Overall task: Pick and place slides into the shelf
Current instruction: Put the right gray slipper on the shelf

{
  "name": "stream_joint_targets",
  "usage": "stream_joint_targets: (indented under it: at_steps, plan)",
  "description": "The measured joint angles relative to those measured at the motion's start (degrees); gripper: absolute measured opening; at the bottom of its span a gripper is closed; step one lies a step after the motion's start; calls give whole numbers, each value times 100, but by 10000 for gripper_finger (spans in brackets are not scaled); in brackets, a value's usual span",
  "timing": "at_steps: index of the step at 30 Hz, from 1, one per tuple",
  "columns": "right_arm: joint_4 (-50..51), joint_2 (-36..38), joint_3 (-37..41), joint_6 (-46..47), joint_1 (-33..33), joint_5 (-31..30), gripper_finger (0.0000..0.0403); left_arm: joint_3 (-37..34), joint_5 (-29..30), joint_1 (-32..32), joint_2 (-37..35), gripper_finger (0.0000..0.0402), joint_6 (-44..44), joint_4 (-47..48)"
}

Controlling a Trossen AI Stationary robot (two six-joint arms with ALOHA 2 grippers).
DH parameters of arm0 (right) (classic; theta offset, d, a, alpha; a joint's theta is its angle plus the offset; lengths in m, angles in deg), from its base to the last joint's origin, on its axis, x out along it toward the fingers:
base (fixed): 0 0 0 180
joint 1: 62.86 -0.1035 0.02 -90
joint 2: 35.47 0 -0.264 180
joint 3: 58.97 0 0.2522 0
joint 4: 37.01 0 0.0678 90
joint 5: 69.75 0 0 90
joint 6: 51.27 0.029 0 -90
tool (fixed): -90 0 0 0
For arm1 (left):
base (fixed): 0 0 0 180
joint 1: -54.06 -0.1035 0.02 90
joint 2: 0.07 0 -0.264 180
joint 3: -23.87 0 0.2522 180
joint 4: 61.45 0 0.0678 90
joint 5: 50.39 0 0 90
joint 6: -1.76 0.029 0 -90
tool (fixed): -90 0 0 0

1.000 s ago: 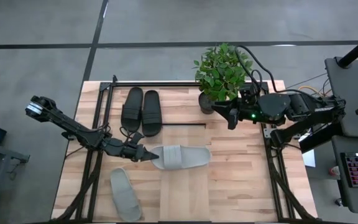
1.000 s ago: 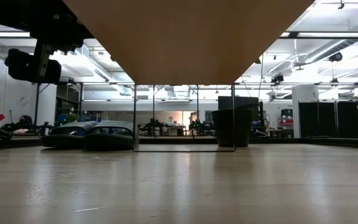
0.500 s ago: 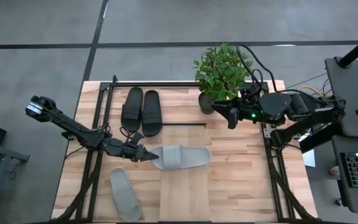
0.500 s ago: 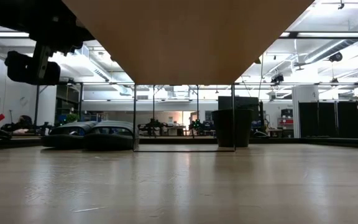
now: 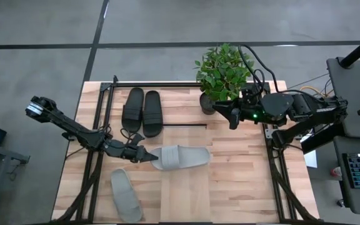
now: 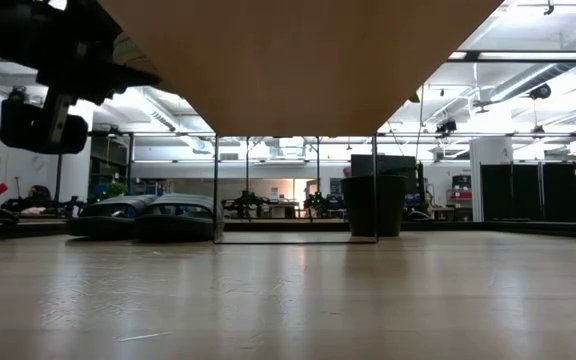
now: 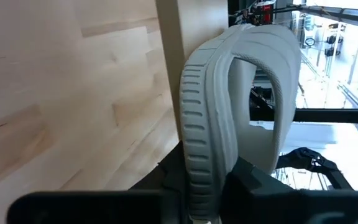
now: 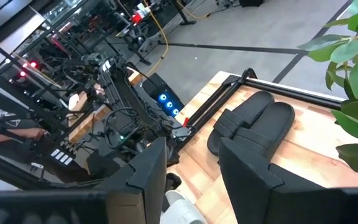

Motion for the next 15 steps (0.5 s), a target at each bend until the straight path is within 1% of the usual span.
stream_joint_targets:
  at_steps: [3,6,15]
  plan:
    - [-2,0,0,0,0,-2,136,-4,4,0,0,65,5,34]
    - [-4,0,-1,-2,0,-14,134,-7,6,0,0,78,9,45]
    - [-9,0,0,-22,0,-20,133,11,24,-2,0,86,192,42]
